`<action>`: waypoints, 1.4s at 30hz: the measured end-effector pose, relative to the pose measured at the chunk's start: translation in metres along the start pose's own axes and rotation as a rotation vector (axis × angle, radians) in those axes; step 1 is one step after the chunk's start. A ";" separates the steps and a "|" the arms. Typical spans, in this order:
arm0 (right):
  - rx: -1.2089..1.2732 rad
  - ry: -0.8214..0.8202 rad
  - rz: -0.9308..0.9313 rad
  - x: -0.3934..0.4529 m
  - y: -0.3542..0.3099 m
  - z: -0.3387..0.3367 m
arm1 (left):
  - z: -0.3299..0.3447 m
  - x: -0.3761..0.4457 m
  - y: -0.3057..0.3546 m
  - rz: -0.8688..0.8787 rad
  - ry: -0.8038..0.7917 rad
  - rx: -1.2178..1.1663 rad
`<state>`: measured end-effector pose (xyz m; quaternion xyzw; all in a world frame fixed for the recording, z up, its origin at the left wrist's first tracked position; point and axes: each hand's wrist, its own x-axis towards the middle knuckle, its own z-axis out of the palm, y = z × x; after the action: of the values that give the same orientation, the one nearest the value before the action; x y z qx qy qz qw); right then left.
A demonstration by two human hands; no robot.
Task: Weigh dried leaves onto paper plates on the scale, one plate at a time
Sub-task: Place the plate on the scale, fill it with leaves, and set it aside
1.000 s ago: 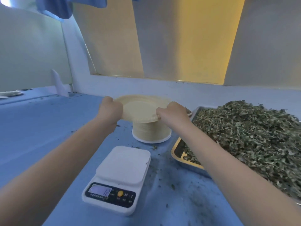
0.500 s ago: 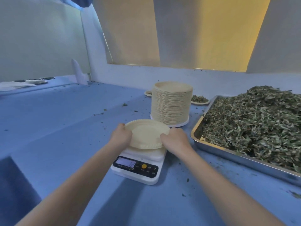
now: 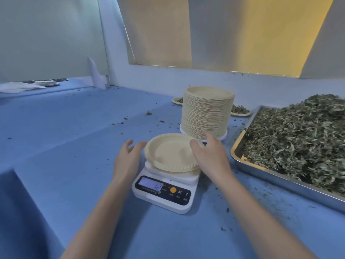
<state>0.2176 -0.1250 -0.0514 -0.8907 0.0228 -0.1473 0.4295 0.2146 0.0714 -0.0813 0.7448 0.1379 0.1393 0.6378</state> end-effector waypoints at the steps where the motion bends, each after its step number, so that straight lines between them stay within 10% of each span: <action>1: -0.008 -0.003 -0.014 0.000 0.000 0.000 | -0.003 -0.002 -0.002 -0.003 0.003 -0.027; 17: 0.046 -0.026 -0.024 0.002 0.004 -0.003 | -0.007 -0.016 -0.004 0.099 -0.051 0.049; 23: 0.048 -0.080 -0.034 0.004 -0.002 -0.016 | 0.005 -0.032 0.022 0.545 0.131 0.368; 27: 0.061 -0.083 -0.009 0.011 -0.007 -0.037 | 0.055 -0.045 0.064 0.747 -0.072 0.442; 42: -0.492 0.065 0.046 0.024 0.107 -0.189 | 0.269 -0.083 0.089 0.512 -0.627 0.656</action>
<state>0.1966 -0.3397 -0.0170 -0.9625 0.0921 -0.1558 0.2022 0.2436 -0.2186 -0.0360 0.9214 -0.2098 0.0106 0.3268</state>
